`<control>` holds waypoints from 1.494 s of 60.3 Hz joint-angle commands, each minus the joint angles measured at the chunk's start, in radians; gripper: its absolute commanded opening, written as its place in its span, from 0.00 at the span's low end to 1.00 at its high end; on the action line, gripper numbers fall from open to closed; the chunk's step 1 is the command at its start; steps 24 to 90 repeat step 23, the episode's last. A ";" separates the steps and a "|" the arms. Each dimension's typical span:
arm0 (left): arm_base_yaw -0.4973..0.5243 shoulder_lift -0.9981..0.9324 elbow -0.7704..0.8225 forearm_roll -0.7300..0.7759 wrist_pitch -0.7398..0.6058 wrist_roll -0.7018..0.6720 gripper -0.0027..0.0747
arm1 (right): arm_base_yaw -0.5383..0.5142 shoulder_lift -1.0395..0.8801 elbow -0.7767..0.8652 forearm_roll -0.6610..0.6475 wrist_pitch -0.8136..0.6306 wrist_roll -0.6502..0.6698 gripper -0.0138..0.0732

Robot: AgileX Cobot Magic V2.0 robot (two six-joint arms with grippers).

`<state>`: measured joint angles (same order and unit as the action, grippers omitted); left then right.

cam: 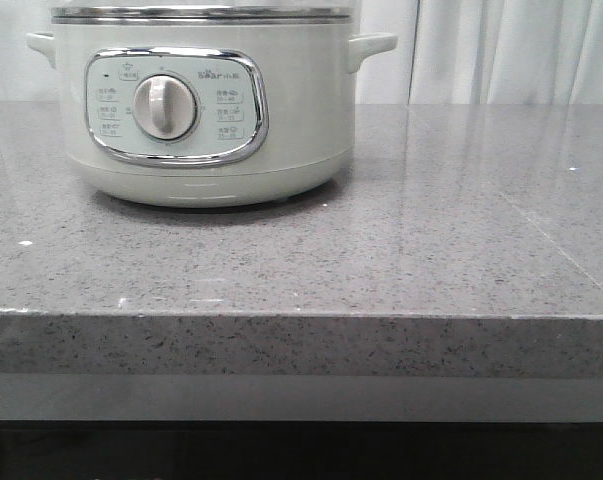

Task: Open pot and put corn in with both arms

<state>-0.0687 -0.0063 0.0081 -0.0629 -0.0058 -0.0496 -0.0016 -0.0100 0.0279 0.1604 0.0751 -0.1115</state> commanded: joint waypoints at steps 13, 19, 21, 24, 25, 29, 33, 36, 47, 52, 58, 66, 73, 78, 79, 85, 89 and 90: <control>0.002 -0.013 0.012 -0.001 -0.080 -0.003 0.01 | 0.021 -0.022 -0.011 -0.003 -0.075 -0.005 0.02; 0.002 -0.013 0.012 -0.001 -0.080 -0.003 0.01 | 0.021 -0.022 -0.011 -0.003 -0.075 -0.005 0.02; 0.002 -0.013 0.012 -0.001 -0.080 -0.003 0.01 | 0.021 -0.022 -0.011 -0.003 -0.075 -0.005 0.02; 0.002 -0.013 0.012 -0.001 -0.080 -0.003 0.01 | 0.021 -0.022 -0.011 -0.003 -0.075 -0.005 0.02; 0.002 -0.013 0.012 -0.001 -0.080 -0.003 0.01 | 0.021 -0.022 -0.011 -0.003 -0.075 -0.005 0.02; 0.002 -0.013 0.012 -0.001 -0.080 -0.003 0.01 | 0.021 -0.022 -0.011 -0.003 -0.075 -0.005 0.02; 0.002 -0.013 0.012 -0.001 -0.080 -0.003 0.01 | 0.021 -0.022 -0.011 -0.003 -0.075 -0.005 0.02; 0.002 -0.013 0.012 -0.001 -0.080 -0.003 0.01 | 0.021 -0.022 -0.011 -0.003 -0.075 -0.005 0.02; 0.002 -0.013 0.012 -0.001 -0.080 -0.003 0.01 | 0.021 -0.022 -0.011 -0.003 -0.075 -0.005 0.02; 0.002 -0.013 0.012 -0.001 -0.080 -0.003 0.01 | 0.021 -0.022 -0.011 -0.003 -0.075 -0.005 0.02; 0.002 -0.013 0.012 -0.001 -0.080 -0.003 0.01 | 0.021 -0.022 -0.011 -0.003 -0.075 -0.005 0.02; 0.002 -0.013 0.012 -0.001 -0.080 -0.003 0.01 | 0.021 -0.022 -0.011 -0.003 -0.075 -0.005 0.02; 0.002 -0.013 0.012 -0.001 -0.080 -0.003 0.01 | 0.021 -0.022 -0.011 -0.003 -0.075 -0.005 0.02; 0.002 -0.013 0.012 -0.001 -0.080 -0.003 0.01 | 0.021 -0.022 -0.011 -0.003 -0.075 -0.005 0.02; 0.002 -0.013 0.012 -0.001 -0.080 -0.003 0.01 | 0.021 -0.022 -0.011 -0.003 -0.075 -0.005 0.02; 0.002 -0.013 0.012 -0.001 -0.080 -0.003 0.01 | 0.021 -0.022 -0.011 -0.003 -0.075 -0.005 0.02; 0.002 -0.013 0.012 -0.001 -0.080 -0.003 0.01 | 0.021 -0.022 -0.011 -0.003 -0.075 -0.005 0.02; 0.002 -0.013 0.012 -0.001 -0.080 -0.003 0.01 | 0.021 -0.022 -0.011 -0.003 -0.075 -0.005 0.02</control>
